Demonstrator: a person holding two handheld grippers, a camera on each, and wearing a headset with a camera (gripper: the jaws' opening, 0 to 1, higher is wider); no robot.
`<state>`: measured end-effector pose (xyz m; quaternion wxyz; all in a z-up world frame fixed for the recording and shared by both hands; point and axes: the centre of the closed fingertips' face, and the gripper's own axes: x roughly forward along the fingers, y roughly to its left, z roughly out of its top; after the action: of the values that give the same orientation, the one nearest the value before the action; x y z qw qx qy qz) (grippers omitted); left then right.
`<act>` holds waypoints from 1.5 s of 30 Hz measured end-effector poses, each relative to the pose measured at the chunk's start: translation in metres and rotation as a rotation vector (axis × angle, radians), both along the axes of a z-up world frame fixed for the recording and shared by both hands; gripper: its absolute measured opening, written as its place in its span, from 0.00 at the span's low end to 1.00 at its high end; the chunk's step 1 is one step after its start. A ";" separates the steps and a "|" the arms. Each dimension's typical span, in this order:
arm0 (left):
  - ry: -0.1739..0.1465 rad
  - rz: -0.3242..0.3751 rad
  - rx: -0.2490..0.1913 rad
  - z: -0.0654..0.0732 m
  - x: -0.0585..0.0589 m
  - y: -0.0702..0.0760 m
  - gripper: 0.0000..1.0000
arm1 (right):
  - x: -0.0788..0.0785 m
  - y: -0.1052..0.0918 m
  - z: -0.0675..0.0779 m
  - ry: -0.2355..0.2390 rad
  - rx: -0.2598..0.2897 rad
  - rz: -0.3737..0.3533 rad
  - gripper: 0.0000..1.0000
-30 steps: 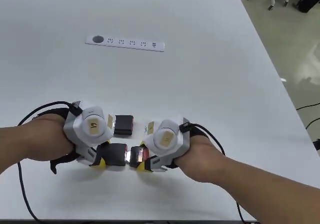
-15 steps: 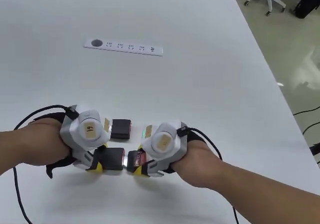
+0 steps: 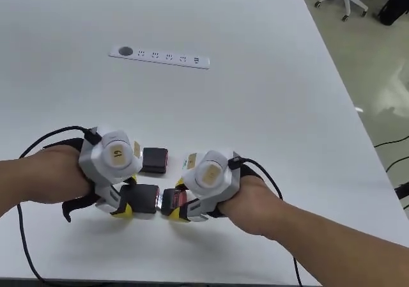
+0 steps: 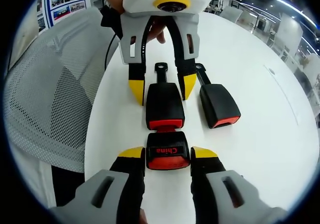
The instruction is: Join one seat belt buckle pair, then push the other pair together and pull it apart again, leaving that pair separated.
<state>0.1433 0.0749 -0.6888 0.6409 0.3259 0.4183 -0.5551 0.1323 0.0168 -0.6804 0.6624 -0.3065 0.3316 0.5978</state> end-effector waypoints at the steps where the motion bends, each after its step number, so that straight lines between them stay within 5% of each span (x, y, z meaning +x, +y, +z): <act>1: 0.006 0.012 -0.011 0.003 0.000 0.000 0.44 | 0.000 0.000 0.000 0.001 0.005 0.003 0.33; 10: -0.013 0.047 -0.087 0.036 0.008 -0.005 0.50 | 0.005 -0.006 0.032 -0.027 0.049 -0.001 0.31; 18: -0.046 0.046 -0.110 0.047 0.033 -0.015 0.49 | 0.032 -0.026 0.048 -0.073 0.040 -0.021 0.31; 34: -0.068 0.047 -0.097 0.034 0.078 -0.015 0.52 | 0.076 -0.083 0.034 -0.068 -0.023 -0.094 0.33; 45: -0.047 0.022 -0.073 0.016 0.084 -0.016 0.53 | 0.092 -0.113 0.016 -0.050 -0.068 -0.105 0.37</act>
<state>0.2269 0.0588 -0.6730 0.6680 0.3106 0.3859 -0.5553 0.2245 -0.0961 -0.6640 0.6901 -0.3258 0.3510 0.5426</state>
